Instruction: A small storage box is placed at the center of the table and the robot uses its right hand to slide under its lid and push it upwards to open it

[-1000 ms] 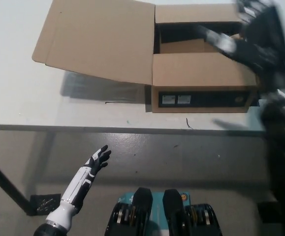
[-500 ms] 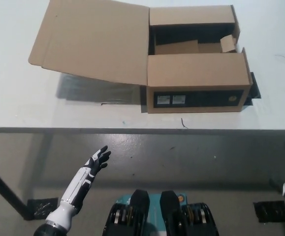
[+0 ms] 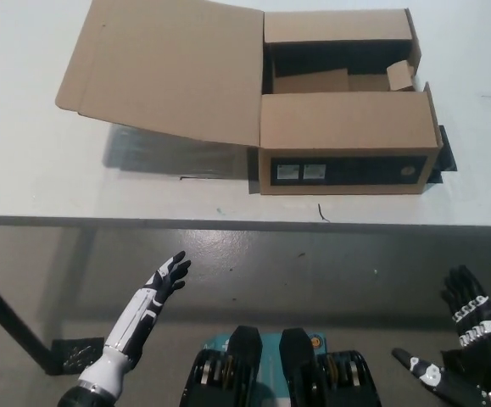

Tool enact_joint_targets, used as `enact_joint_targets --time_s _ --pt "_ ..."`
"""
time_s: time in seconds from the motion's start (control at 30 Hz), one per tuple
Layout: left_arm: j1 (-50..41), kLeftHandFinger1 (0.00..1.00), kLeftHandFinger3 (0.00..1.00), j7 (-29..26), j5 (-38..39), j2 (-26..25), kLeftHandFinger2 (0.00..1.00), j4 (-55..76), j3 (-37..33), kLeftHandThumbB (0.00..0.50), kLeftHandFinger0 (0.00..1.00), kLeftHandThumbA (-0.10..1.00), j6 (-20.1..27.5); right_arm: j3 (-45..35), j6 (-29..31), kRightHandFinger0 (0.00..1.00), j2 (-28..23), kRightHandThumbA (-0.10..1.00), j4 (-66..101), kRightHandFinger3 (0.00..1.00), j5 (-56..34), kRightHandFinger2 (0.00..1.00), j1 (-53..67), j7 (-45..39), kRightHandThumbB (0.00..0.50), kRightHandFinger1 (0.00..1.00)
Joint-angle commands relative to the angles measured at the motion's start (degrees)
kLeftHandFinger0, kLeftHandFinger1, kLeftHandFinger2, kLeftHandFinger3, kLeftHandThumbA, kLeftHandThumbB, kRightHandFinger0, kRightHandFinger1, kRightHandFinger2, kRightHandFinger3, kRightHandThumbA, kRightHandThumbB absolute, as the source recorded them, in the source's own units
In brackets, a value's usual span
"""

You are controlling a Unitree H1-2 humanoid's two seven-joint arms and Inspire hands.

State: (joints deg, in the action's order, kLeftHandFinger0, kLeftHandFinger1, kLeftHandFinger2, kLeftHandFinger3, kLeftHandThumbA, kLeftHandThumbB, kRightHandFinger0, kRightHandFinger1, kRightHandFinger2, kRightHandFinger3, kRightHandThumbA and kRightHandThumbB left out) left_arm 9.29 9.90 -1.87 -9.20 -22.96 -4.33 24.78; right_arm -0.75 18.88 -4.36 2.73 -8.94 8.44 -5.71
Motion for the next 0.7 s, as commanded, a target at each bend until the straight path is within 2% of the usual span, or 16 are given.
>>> enact_joint_targets --time_s 0.0,0.27,0.57,0.63,0.67 --pt "0.0 1.00 1.00 -0.2 0.5 -0.7 1.00 2.1 0.4 0.500 1.00 1.00 2.1 0.7 3.1 1.00 -1.0 1.00 -0.7 1.00 -0.5 1.00 -1.2 -2.2 0.334 1.00" --pt "0.0 1.00 1.00 -0.5 0.4 -0.6 1.00 2.7 0.9 0.500 1.00 1.00 2.1 1.3 4.4 1.00 -1.0 1.00 -3.2 1.00 -0.9 1.00 -2.5 -3.3 0.238 1.00" --pt "-0.4 1.00 1.00 -0.3 0.5 -0.7 1.00 2.9 1.1 0.500 1.00 1.00 2.1 0.9 3.3 1.00 -1.0 1.00 -2.9 1.00 -1.7 1.00 -2.4 -3.6 0.267 1.00" --pt "-0.4 1.00 1.00 -0.1 0.7 -0.7 1.00 3.2 1.1 0.500 1.00 1.00 2.1 0.8 3.1 1.00 -1.0 1.00 -3.0 1.00 -1.8 1.00 -2.5 -3.6 0.231 1.00" --pt "-0.4 1.00 1.00 -0.1 0.7 -0.7 1.00 3.2 1.1 0.500 1.00 1.00 2.1 0.8 3.1 1.00 -1.0 1.00 -3.0 1.00 -1.8 1.00 -2.5 -3.6 0.231 1.00"
